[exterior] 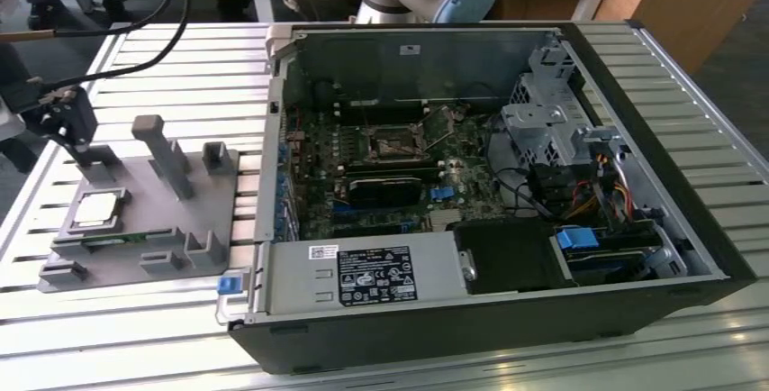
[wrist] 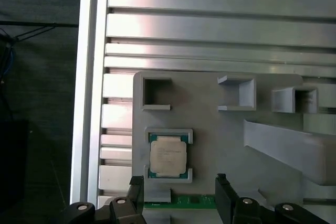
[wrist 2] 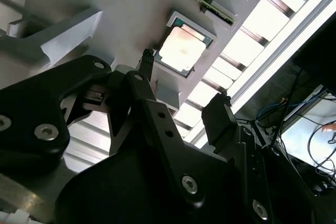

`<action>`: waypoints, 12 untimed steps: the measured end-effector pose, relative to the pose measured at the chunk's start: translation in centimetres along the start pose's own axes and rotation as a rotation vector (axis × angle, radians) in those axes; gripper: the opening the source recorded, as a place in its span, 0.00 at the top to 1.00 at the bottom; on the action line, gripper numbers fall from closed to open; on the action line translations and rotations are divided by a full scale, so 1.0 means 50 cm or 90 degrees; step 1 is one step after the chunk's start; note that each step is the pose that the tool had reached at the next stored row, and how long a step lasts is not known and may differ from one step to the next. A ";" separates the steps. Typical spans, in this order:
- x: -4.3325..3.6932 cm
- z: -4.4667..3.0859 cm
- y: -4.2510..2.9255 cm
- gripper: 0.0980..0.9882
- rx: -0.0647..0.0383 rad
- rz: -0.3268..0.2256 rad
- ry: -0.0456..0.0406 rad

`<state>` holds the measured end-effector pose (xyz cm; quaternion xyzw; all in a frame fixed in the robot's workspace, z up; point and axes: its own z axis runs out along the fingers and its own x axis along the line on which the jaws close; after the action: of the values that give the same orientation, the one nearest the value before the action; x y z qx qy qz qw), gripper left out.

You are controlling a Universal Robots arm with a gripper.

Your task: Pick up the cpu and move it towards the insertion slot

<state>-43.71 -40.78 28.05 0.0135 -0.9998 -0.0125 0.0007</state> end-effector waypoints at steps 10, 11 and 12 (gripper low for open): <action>0.007 0.032 -0.012 0.38 0.000 0.000 0.0000; 0.008 0.034 -0.015 0.38 0.000 0.000 -0.0003; 0.009 0.036 -0.019 0.38 0.000 0.000 -0.0006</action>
<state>-44.15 -41.68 26.22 0.0136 -0.9998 -0.0127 0.0002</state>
